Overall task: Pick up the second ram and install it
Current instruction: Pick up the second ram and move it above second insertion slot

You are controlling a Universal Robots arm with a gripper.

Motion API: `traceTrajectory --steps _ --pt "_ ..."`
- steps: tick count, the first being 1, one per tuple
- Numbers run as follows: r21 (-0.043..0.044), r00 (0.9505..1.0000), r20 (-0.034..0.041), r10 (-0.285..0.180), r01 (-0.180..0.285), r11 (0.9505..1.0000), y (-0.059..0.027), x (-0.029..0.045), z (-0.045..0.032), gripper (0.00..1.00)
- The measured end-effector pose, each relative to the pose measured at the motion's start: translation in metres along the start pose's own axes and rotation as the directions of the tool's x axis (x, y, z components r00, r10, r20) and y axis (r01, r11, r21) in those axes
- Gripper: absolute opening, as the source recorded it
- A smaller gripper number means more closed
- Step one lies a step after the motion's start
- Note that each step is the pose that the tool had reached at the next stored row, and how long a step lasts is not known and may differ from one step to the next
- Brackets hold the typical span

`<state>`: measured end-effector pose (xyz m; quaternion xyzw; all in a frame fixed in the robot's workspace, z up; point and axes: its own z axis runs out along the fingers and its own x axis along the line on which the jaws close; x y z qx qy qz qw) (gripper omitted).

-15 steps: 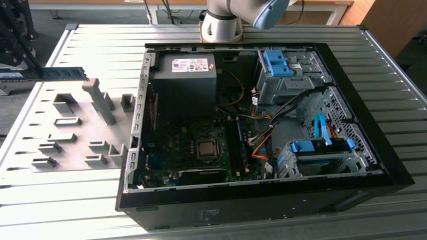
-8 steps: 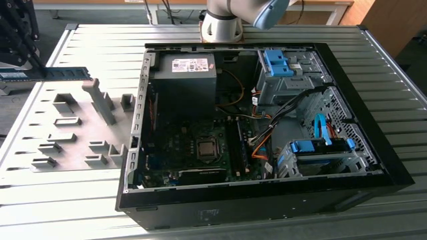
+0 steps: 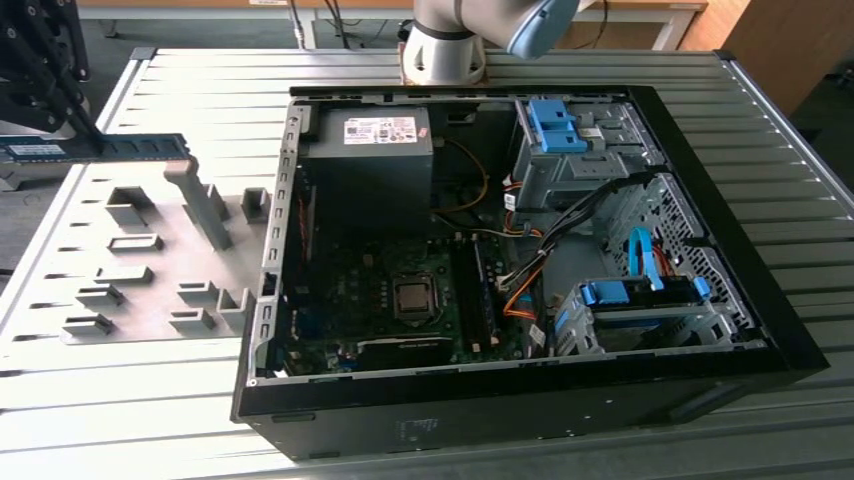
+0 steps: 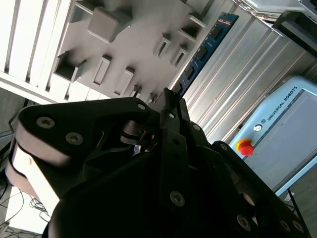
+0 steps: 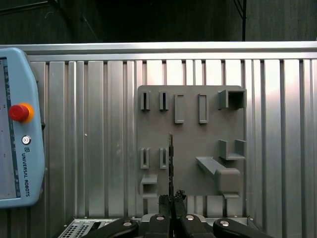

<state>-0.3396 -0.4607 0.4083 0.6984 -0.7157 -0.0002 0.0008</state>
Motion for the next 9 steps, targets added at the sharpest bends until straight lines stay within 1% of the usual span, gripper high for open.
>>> traceTrajectory --steps 9 --pt "-0.0001 1.0000 0.0000 0.000 0.000 1.0000 -0.0074 -0.0002 0.0000 0.14"
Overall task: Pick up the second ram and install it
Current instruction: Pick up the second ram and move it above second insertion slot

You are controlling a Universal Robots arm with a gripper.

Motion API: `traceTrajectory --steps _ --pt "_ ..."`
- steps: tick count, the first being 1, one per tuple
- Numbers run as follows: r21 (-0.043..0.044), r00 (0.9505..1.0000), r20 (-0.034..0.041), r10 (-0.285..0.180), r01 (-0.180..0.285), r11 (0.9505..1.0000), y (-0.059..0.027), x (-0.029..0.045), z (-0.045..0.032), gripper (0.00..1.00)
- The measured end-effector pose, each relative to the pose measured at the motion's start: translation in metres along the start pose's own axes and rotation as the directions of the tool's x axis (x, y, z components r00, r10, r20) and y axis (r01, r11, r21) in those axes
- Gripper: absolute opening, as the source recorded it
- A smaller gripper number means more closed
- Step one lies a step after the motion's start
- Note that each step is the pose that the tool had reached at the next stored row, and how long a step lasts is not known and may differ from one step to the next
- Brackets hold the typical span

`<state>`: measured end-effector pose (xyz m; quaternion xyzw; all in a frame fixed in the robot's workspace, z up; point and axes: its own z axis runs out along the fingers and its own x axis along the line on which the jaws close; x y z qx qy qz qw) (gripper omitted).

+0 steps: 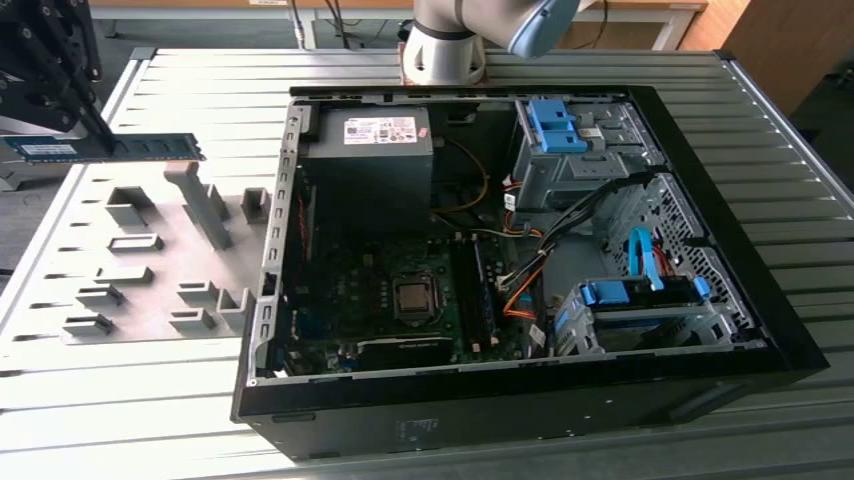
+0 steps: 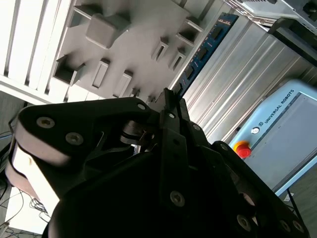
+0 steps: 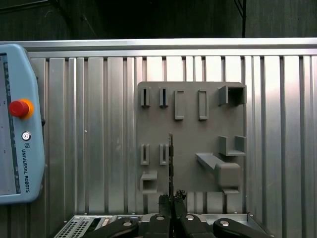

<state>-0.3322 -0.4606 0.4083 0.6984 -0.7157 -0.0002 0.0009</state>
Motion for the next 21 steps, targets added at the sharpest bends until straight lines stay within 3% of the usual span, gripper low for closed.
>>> traceTrajectory --steps 21 --pt "0.0000 1.0000 0.0000 0.000 0.000 1.0000 -0.0179 -0.0004 0.0000 0.14"
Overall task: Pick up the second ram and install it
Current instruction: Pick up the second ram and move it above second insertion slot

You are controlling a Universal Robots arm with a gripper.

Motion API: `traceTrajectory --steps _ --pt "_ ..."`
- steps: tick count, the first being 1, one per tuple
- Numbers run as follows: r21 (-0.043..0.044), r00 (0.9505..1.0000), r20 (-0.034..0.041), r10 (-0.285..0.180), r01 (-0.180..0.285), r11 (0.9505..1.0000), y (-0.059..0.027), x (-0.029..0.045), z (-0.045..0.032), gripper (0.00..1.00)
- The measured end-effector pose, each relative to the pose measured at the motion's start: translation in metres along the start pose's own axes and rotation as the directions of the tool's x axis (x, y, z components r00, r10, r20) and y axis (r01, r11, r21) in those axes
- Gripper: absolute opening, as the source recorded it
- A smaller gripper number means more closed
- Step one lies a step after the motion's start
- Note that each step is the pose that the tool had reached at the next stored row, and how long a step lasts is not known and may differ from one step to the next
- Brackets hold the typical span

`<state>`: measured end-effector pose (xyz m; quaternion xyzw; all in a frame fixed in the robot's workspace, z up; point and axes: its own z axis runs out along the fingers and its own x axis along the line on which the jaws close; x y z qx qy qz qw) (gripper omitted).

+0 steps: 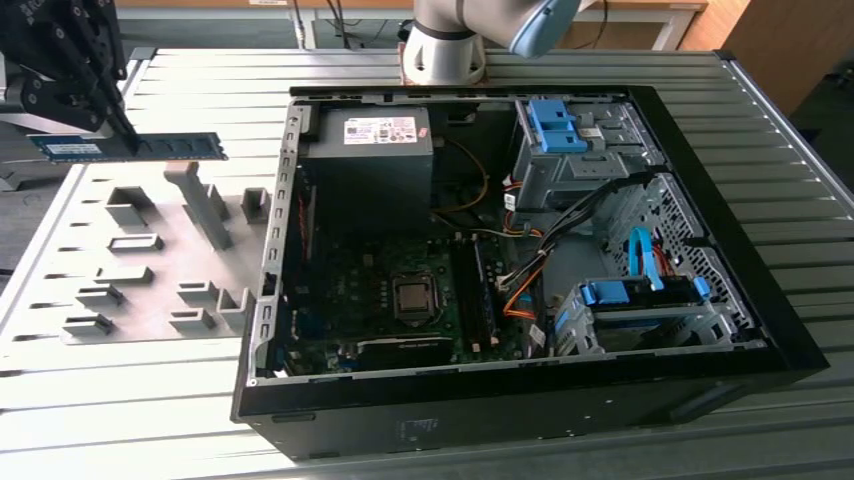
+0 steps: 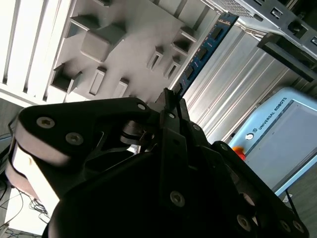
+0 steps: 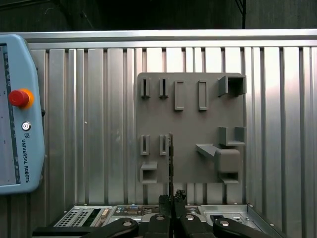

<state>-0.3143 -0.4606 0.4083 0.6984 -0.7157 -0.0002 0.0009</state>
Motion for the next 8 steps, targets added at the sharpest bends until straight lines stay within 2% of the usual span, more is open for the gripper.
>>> traceTrajectory --steps 8 --pt "0.0000 1.0000 0.0000 0.000 0.000 1.0000 -0.0078 -0.0002 0.0000 0.14"
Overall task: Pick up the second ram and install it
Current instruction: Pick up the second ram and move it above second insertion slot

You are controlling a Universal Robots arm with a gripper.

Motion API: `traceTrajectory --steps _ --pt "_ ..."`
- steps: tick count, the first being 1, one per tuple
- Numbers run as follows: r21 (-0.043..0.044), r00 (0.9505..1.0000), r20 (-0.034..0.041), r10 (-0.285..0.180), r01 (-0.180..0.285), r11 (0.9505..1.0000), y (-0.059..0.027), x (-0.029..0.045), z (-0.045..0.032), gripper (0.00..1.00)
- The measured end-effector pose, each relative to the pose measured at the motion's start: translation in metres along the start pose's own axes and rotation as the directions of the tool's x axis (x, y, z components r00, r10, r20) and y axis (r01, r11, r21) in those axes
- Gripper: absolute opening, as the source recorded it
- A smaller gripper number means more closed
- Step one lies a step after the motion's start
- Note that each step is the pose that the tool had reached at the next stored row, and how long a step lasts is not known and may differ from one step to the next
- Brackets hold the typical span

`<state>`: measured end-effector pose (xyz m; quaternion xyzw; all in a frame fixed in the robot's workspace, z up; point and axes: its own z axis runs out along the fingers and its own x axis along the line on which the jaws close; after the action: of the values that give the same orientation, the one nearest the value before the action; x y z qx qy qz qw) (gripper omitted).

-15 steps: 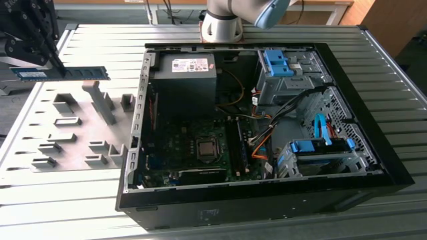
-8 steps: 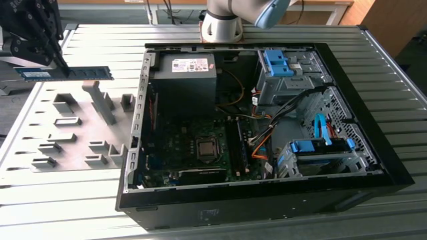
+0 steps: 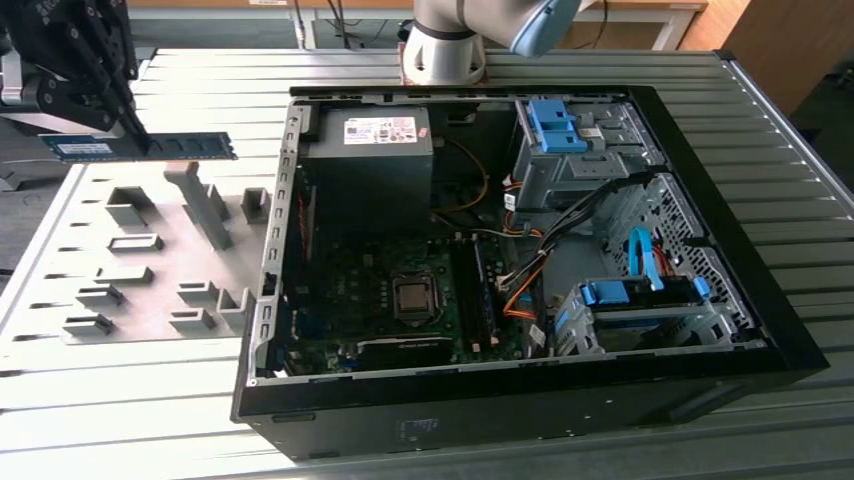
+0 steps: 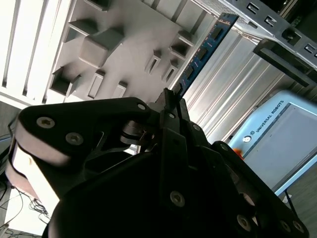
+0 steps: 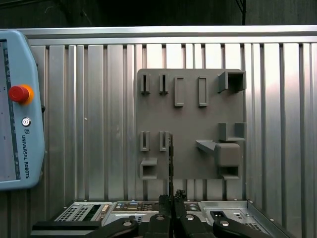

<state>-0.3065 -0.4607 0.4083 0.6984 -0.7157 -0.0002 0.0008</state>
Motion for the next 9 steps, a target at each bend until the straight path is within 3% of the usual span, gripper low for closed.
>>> traceTrajectory --steps 9 --pt "0.0000 1.0000 0.0000 0.000 0.000 1.0000 -0.0085 -0.0002 0.0000 0.14"
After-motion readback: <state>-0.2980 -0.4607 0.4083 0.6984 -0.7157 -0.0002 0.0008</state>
